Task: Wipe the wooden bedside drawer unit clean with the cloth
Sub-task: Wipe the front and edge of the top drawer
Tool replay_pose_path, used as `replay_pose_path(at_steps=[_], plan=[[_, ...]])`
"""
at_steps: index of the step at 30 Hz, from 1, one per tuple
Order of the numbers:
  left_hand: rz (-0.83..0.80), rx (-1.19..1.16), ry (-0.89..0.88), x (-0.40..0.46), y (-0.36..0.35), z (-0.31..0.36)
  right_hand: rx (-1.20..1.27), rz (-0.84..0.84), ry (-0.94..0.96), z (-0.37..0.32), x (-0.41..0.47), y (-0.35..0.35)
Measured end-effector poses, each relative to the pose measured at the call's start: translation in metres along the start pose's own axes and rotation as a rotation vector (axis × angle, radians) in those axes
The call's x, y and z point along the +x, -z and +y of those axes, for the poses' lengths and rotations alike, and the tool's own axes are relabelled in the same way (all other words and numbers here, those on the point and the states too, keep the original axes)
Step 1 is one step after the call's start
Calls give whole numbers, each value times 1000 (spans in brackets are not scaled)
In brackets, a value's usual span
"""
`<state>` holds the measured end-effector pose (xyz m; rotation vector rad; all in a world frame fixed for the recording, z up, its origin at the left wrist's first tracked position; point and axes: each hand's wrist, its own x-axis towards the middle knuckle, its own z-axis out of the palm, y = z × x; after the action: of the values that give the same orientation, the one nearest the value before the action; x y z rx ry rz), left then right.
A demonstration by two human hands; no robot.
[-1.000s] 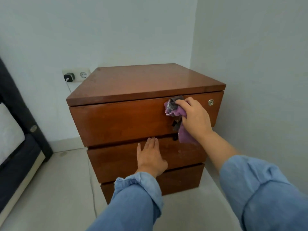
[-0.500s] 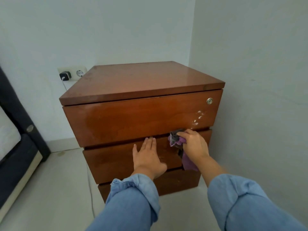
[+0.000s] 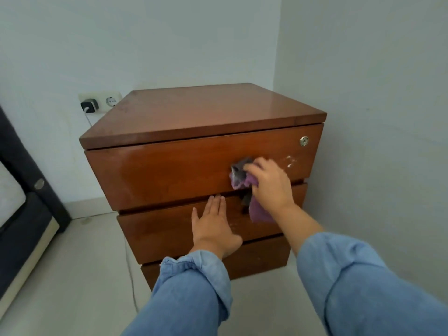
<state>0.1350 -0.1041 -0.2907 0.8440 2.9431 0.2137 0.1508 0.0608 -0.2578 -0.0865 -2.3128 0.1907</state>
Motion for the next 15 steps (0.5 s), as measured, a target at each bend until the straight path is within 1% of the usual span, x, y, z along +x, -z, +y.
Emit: replay_pose_path(at_steps=[1, 4, 6, 8, 10, 12, 13, 14, 15], plan=[[-4, -5, -3, 0, 0, -1, -42, -42, -7, 2, -15, -10], [-25, 12, -15, 2, 3, -3, -51, -192, -161, 10, -43, -25], [-17, 22, -1, 3, 6, -2, 11, -207, -174, 13, -39, -21], [19, 31, 11, 3, 7, 3, 45, -109, -106, 12, -31, -4], [73, 48, -14, 3, 6, 12, 52, 78, -74, 19, -16, 19], [79, 42, -78, 7, 6, 25, 59, 279, -124, 31, 9, 41], [62, 38, -105, 10, 6, 32, 61, 335, -152, 39, 22, 49], [38, 41, -121, 13, 6, 37, 51, 340, -161, 46, 33, 55], [18, 52, -126, 15, 7, 42, 32, 305, -144, 51, 40, 56]])
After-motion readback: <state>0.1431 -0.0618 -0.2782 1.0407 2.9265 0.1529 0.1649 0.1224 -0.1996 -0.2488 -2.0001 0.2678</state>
